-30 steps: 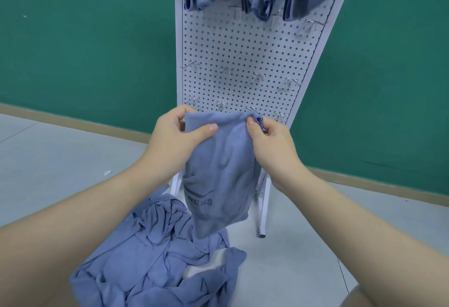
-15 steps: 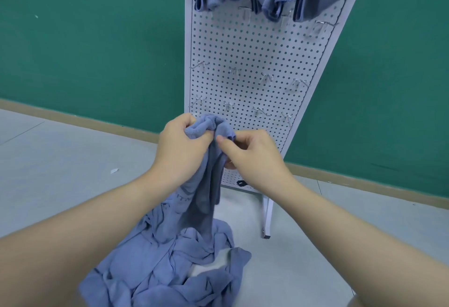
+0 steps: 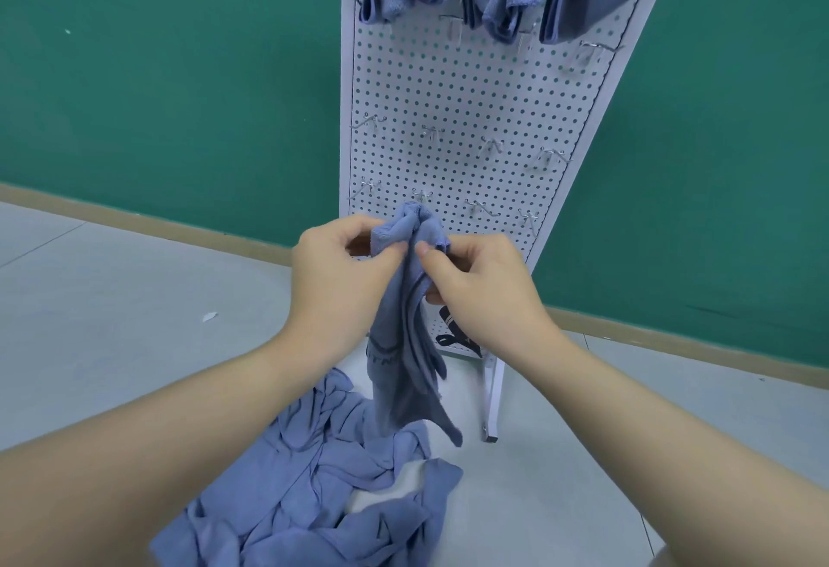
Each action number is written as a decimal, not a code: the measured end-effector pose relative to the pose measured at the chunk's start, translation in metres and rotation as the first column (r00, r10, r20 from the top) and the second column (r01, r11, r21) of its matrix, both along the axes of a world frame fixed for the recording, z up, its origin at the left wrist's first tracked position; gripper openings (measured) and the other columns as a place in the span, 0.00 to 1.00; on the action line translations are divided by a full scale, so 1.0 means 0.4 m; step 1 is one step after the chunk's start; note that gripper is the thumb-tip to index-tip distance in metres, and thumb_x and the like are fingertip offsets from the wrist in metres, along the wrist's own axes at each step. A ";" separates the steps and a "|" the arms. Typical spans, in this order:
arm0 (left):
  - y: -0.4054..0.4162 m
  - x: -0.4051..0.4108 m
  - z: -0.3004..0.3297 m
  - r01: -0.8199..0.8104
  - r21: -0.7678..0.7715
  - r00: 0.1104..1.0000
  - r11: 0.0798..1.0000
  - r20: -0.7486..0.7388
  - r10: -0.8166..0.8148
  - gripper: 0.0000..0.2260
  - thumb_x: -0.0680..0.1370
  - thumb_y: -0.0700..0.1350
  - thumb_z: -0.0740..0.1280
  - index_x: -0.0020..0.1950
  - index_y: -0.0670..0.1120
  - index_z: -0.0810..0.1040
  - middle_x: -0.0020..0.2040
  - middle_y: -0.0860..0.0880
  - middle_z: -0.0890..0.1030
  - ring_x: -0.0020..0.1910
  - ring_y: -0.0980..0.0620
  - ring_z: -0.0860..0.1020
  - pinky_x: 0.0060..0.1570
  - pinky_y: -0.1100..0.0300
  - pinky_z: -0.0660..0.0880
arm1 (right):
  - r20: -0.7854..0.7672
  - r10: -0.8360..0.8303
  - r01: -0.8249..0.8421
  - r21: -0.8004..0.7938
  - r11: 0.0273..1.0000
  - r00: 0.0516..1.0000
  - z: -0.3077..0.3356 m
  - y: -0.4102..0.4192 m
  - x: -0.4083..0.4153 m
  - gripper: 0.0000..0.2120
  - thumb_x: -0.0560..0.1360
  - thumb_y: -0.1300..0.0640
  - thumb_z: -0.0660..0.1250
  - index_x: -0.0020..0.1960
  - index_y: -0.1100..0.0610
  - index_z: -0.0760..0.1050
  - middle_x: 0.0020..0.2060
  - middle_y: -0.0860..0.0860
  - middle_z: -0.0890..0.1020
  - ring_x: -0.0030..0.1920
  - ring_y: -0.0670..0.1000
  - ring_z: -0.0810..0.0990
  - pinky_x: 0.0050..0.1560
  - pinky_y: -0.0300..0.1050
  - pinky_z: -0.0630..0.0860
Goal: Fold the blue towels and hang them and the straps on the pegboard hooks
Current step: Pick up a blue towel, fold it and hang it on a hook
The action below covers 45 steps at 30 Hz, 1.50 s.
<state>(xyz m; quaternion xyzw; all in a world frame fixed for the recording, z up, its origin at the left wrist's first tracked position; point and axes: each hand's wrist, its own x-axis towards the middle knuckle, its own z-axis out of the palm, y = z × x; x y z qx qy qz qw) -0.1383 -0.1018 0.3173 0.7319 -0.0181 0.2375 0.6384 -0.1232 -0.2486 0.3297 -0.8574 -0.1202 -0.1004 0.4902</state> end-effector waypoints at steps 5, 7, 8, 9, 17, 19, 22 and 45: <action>-0.013 -0.005 -0.006 0.052 0.028 0.999 0.998 0.009 -0.052 0.05 0.77 0.41 0.74 0.44 0.50 0.87 0.40 0.46 0.87 0.41 0.47 0.83 0.50 0.43 0.82 | 0.001 -0.029 0.029 -0.010 1.000 1.000 0.006 -0.011 -0.007 0.19 0.82 0.54 0.66 0.41 0.68 0.78 0.39 0.67 0.82 0.44 0.69 0.81 0.45 0.63 0.81; -0.009 0.001 -0.008 0.031 0.038 1.000 0.999 0.006 -0.031 0.03 0.77 0.41 0.74 0.44 0.46 0.87 0.40 0.43 0.86 0.39 0.51 0.79 0.48 0.43 0.82 | 0.000 -0.021 0.021 -0.014 1.000 1.000 0.012 -0.009 -0.014 0.19 0.82 0.53 0.66 0.41 0.69 0.78 0.38 0.67 0.82 0.44 0.69 0.81 0.45 0.64 0.81; -0.005 0.004 -0.008 0.010 0.043 1.000 0.999 0.002 -0.010 0.04 0.77 0.41 0.73 0.44 0.44 0.86 0.40 0.42 0.85 0.38 0.52 0.77 0.46 0.44 0.81 | 0.000 -0.018 0.018 -0.017 1.000 1.000 0.014 -0.008 -0.017 0.20 0.82 0.53 0.66 0.41 0.69 0.77 0.38 0.67 0.82 0.44 0.69 0.81 0.45 0.64 0.81; -0.001 0.009 -0.008 -0.011 0.044 1.000 0.999 0.001 0.011 0.04 0.77 0.41 0.73 0.43 0.42 0.86 0.40 0.40 0.85 0.37 0.53 0.75 0.43 0.45 0.80 | 0.000 -0.013 0.013 -0.017 1.000 1.000 0.015 -0.006 -0.019 0.21 0.82 0.52 0.66 0.41 0.70 0.76 0.39 0.68 0.81 0.44 0.69 0.81 0.45 0.64 0.81; -0.016 0.006 -0.018 0.030 0.107 0.999 0.994 0.039 -0.034 0.06 0.79 0.41 0.70 0.47 0.47 0.87 0.40 0.43 0.84 0.38 0.50 0.77 0.43 0.48 0.78 | 0.005 -0.023 0.023 -0.005 1.000 1.000 0.019 -0.001 -0.018 0.19 0.82 0.54 0.65 0.40 0.68 0.77 0.38 0.67 0.81 0.45 0.69 0.82 0.35 0.53 0.76; -0.024 -0.002 -0.029 0.089 0.160 0.994 0.983 0.056 -0.099 0.12 0.80 0.38 0.64 0.53 0.49 0.86 0.44 0.47 0.85 0.42 0.48 0.81 0.45 0.49 0.80 | 0.018 -0.033 0.033 -0.008 0.999 0.999 0.018 -0.005 -0.016 0.19 0.82 0.54 0.65 0.39 0.68 0.77 0.37 0.67 0.80 0.44 0.68 0.82 0.35 0.51 0.73; -0.032 -0.018 -0.026 0.228 0.147 0.971 0.963 0.032 -0.235 0.25 0.78 0.29 0.56 0.61 0.52 0.83 0.52 0.51 0.86 0.48 0.55 0.82 0.51 0.59 0.79 | 0.017 -0.043 0.043 -0.003 0.999 0.999 0.016 -0.008 -0.009 0.21 0.81 0.51 0.65 0.42 0.70 0.77 0.38 0.68 0.80 0.44 0.69 0.81 0.42 0.60 0.80; 0.035 0.025 0.024 0.517 -0.136 0.828 0.845 -0.171 -0.534 0.28 0.69 0.52 0.79 0.66 0.47 0.77 0.60 0.50 0.85 0.61 0.52 0.83 0.61 0.55 0.79 | 0.191 0.092 -0.115 0.112 0.987 0.977 0.083 -0.032 -0.036 0.11 0.83 0.52 0.64 0.45 0.54 0.81 0.32 0.48 0.77 0.35 0.45 0.72 0.36 0.45 0.70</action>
